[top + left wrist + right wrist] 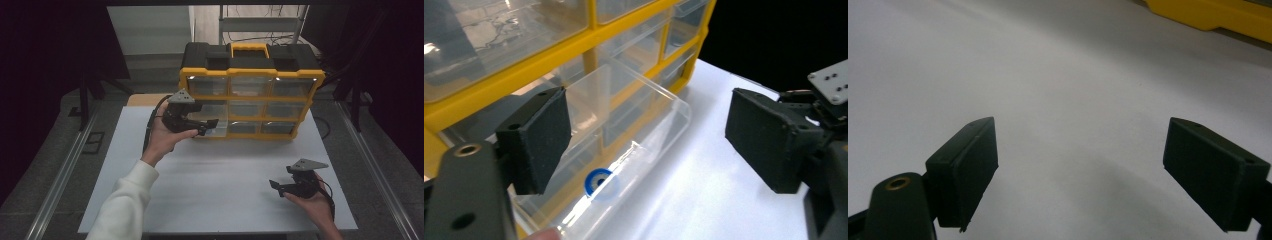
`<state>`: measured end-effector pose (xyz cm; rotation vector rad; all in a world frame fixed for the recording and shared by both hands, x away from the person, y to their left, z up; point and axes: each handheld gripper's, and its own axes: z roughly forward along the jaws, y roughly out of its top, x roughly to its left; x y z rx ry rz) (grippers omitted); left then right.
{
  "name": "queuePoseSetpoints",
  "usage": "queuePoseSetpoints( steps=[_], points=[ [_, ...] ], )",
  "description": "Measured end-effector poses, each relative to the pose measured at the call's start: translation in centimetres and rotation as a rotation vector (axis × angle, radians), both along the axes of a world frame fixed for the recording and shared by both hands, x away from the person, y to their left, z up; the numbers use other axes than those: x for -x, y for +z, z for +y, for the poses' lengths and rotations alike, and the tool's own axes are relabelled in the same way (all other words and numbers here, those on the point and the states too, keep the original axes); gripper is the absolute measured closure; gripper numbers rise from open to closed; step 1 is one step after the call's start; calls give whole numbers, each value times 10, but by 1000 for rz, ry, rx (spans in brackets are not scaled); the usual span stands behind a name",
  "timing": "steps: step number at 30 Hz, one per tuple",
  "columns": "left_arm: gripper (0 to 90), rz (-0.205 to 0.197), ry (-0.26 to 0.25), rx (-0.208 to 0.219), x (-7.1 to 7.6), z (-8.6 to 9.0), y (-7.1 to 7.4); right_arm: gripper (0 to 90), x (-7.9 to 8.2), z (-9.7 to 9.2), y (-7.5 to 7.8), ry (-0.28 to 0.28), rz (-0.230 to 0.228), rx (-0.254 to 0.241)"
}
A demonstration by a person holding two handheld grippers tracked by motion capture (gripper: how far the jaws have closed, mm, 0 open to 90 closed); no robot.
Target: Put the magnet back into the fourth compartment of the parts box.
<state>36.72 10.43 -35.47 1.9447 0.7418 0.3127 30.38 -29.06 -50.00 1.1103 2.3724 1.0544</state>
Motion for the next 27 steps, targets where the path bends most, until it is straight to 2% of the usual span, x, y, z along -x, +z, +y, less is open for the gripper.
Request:
queuePoseSetpoints(
  steps=[4, 12, 25, 27],
  points=[
    [225, 8, -29, 18, 7, 0, -2, 148, 0, 0, 0, -2, -1, -1],
    [236, 20, -68, 15, 15, -5, -8, 148, 0, 0, 0, -4, -5, 0],
    [254, 24, -71, 27, 30, -10, -21, 148, 0, 0, 0, -3, -2, 1],
    [264, 14, -64, 30, 32, -9, -22, 148, 0, 0, 0, -4, -1, 1]
  ],
)
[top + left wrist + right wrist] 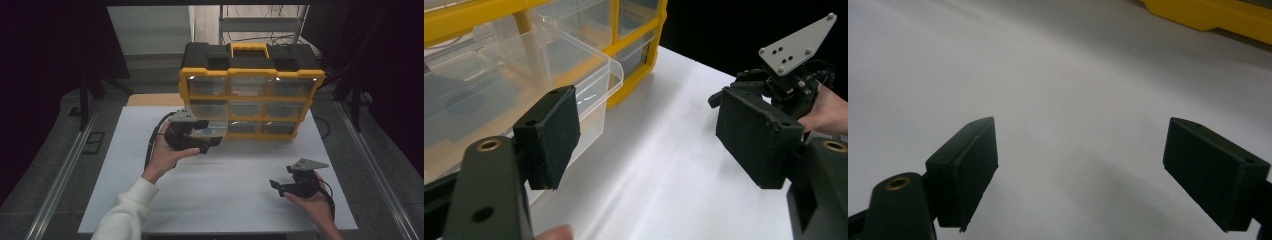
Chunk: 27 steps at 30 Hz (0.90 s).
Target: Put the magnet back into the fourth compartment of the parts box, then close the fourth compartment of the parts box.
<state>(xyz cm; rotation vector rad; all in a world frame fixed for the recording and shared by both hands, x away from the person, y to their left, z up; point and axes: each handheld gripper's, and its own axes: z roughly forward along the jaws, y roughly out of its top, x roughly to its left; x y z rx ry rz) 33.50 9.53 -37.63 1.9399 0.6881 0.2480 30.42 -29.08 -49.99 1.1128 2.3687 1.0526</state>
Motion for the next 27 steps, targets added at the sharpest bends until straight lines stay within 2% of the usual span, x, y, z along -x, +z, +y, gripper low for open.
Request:
queuePoseSetpoints(
  steps=[10, 19, 23, 27],
  points=[
    [277, -6, -6, 10, 7, -2, -5, 147, 0, 0, 0, 0, 0, -1],
    [294, 13, -13, 6, 8, -2, -12, 147, 1, -1, 1, -2, -3, -3],
    [354, 35, -19, -9, 7, -3, -19, 148, 1, -3, 1, -10, -5, -8],
    [495, 51, -9, -47, 6, -6, -26, 148, 1, -3, 1, -11, -4, -4]
  ],
)
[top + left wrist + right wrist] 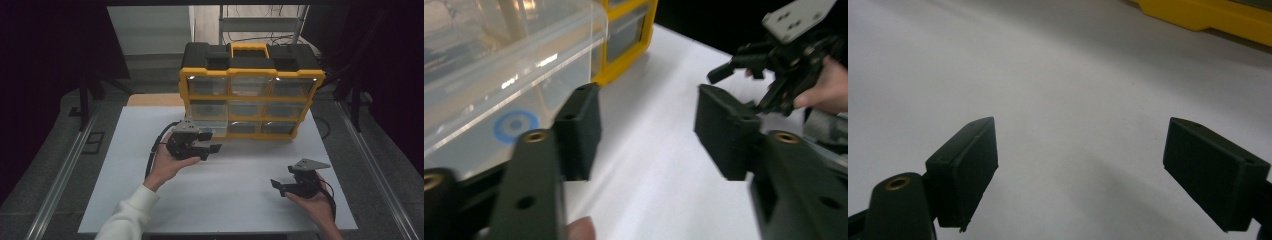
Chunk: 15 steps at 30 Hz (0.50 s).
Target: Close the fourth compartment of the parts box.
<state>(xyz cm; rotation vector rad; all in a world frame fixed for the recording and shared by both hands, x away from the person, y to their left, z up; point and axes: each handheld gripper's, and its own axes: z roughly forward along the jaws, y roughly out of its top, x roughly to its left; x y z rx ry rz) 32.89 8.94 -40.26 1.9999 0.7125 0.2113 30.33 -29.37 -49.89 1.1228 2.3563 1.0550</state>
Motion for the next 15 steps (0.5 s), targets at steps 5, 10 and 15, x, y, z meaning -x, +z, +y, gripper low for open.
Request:
queuePoseSetpoints(
  steps=[5, 10, 15],
  points=[
    [636, 9, 43, -15, -6, -1, -7, 148, 0, 0, 0, 2, 1, 1],
    [775, -6, 66, -26, -10, -2, -11, 148, 0, 0, 0, 3, 2, 1],
    [834, -8, 86, -63, -15, -4, -15, 148, 0, 0, 0, 2, 1, -1]
  ],
)
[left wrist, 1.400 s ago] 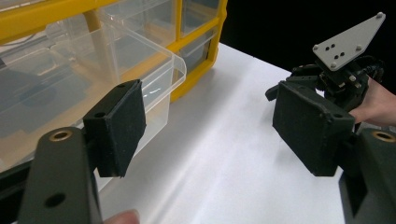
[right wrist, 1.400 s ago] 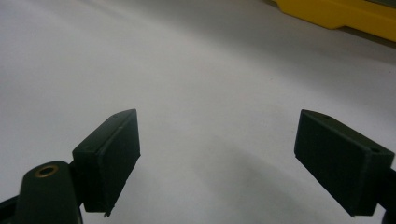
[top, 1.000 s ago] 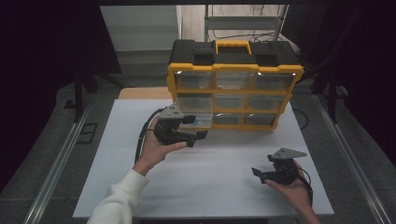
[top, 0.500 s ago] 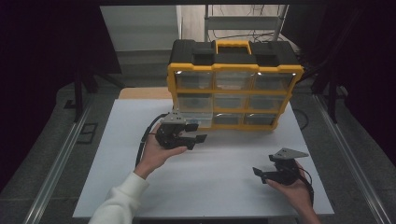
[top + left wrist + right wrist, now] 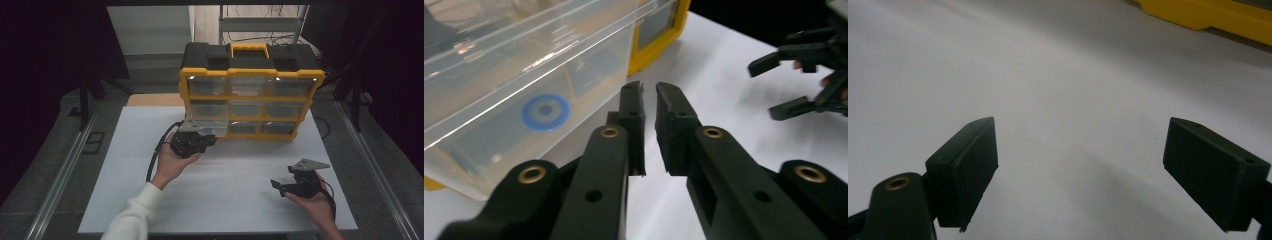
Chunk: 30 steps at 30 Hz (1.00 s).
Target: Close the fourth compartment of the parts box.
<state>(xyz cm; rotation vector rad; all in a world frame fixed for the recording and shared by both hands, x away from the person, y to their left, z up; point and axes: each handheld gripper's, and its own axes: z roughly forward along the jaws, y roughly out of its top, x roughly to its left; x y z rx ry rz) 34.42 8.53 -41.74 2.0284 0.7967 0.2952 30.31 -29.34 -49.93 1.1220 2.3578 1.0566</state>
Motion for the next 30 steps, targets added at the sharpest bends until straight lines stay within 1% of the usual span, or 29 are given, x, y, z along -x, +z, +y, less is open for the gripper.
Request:
queuePoseSetpoints(
  steps=[3, 7, 9, 11, 13, 17, 20, 22, 25, 30],
  points=[
    [879, 7, 26, -11, -6, 2, -3, 148, 0, 0, 0, 2, -3, 2],
    [896, 27, 60, 20, -14, 10, -5, 148, 0, 0, 0, 0, -3, 4],
    [897, 22, 83, 20, -17, 13, -6, 148, 0, 0, 0, 0, -4, 4],
    [897, 25, 83, 27, -19, 15, -6, 148, 0, 0, 0, 0, -2, 3],
    [897, 10, 98, 15, -19, 15, -6, 147, 0, 0, 0, 0, -1, 4],
    [897, 7, 116, 17, -22, 15, -7, 148, 0, 0, 0, 0, 0, 4],
    [897, 15, 129, 23, -25, 16, -8, 148, 0, 0, 0, -1, -1, 5],
    [897, 16, 134, 16, -27, 17, -8, 148, 0, 0, 0, -1, 0, 3],
    [897, 21, 140, 20, -30, 19, -8, 148, -1, 0, 0, 0, -1, 4],
    [897, 16, 144, 10, -34, 16, -6, 148, 0, 0, 0, 0, -1, 2]
  ],
)
